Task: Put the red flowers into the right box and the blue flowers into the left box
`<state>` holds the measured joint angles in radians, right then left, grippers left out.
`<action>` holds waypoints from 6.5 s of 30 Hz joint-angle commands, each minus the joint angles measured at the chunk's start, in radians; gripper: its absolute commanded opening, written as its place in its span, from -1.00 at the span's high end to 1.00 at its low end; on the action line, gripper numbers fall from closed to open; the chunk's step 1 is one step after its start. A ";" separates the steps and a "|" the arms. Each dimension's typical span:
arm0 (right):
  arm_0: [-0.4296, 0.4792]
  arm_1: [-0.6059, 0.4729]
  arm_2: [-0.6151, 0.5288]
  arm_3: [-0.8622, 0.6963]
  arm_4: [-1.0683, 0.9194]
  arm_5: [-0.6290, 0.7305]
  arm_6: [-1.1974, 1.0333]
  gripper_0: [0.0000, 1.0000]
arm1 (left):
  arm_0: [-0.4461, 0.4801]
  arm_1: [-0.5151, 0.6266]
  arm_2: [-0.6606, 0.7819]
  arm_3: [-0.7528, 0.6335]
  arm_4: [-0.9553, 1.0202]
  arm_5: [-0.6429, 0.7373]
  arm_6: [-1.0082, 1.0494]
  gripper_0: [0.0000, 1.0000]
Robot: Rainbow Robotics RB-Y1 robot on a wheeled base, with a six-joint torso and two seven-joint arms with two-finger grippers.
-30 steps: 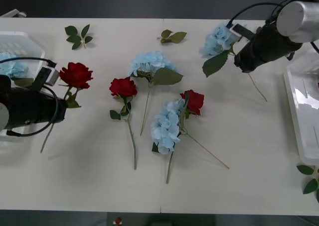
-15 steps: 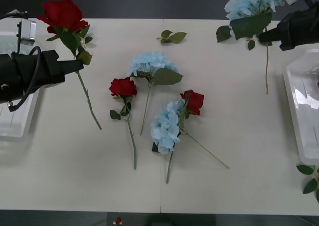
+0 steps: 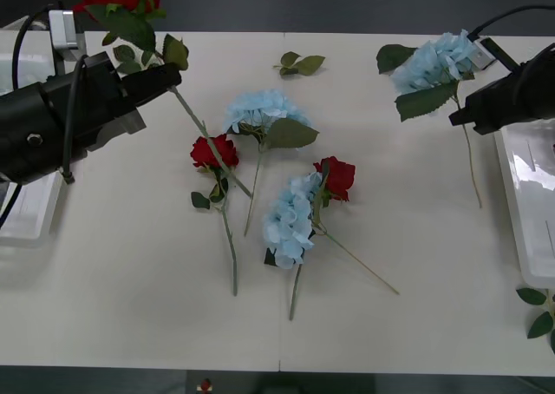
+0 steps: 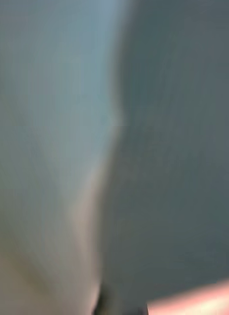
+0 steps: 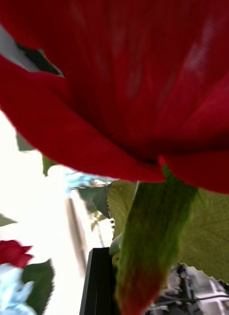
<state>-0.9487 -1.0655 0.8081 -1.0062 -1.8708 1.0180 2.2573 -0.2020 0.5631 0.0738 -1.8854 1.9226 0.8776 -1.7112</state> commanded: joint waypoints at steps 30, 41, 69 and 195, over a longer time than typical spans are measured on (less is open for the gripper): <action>-0.027 -0.136 0.131 -0.065 -0.226 -0.049 0.332 -1.00 | -0.063 -0.319 -0.111 -0.014 -0.343 -0.008 -0.048 1.00; 0.146 -0.266 0.057 -0.193 -0.815 0.019 0.448 -1.00 | -0.073 -0.348 -0.158 -0.014 -0.323 -0.008 -0.047 1.00; 0.691 -0.168 -0.211 -1.129 -0.473 -0.590 0.448 -1.00 | -0.079 -0.390 -0.246 -0.006 -0.372 -0.023 -0.027 1.00; 0.114 -0.130 -0.009 0.518 0.076 0.074 0.448 -1.00 | -0.326 -0.358 -0.341 0.497 -1.676 0.334 0.443 -1.00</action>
<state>-0.7893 -1.1830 0.8056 -0.4689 -1.7854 1.0599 2.6999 -0.5131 0.2266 -0.2634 -1.3923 0.2497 1.2452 -1.2958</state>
